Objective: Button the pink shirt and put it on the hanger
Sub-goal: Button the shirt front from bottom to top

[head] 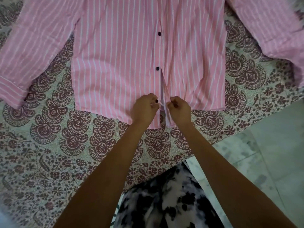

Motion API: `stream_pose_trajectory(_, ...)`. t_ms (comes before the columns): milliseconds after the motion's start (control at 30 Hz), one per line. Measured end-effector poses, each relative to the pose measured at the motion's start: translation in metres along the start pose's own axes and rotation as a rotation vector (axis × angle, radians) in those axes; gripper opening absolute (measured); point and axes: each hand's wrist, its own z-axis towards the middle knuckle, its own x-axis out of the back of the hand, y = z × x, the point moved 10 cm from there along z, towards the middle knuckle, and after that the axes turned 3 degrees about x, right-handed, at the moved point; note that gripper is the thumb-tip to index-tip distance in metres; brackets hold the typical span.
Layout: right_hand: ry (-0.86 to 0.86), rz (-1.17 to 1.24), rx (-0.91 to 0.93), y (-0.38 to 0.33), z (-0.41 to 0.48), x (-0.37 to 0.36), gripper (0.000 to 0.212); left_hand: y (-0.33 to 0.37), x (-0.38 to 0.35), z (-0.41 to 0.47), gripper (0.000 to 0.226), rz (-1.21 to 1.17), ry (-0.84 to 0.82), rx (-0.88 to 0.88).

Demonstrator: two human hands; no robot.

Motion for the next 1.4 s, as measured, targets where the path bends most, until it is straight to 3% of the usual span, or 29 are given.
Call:
stream_pose_trajectory(133,0.027,0.043,0.013,0.0,-0.002,-0.001,0.011,-0.001,-0.004,0.002,0.013,0.051,0.048,0.026)
stream_pose_trajectory(233,0.014,0.111,0.029,-0.004,-0.001,-0.003,0.025,0.0,0.004,0.001,0.003,-0.046,0.117,0.048)
stream_pose_trajectory(333,0.029,0.137,0.055,-0.009,0.0,-0.001,0.018,0.005,0.017,0.001,0.005,-0.187,0.168,0.061)
stream_pose_trajectory(467,0.065,0.199,0.044,-0.009,-0.002,0.001,0.013,0.017,0.027,-0.002,0.005,-0.199,0.203,0.056)
stream_pose_trajectory(800,0.112,0.321,0.002,-0.006,-0.005,-0.004,0.011,0.016,0.02,-0.007,0.008,-0.272,0.112,0.109)
stream_pose_trajectory(1200,0.105,0.388,0.0,-0.01,-0.01,-0.007,0.013,0.011,0.025,-0.007,0.009,-0.323,0.152,0.191)
stream_pose_trajectory(1400,0.023,0.622,-0.125,-0.002,-0.003,-0.013,0.02,0.008,0.024,-0.003,0.011,-0.376,0.119,0.196)
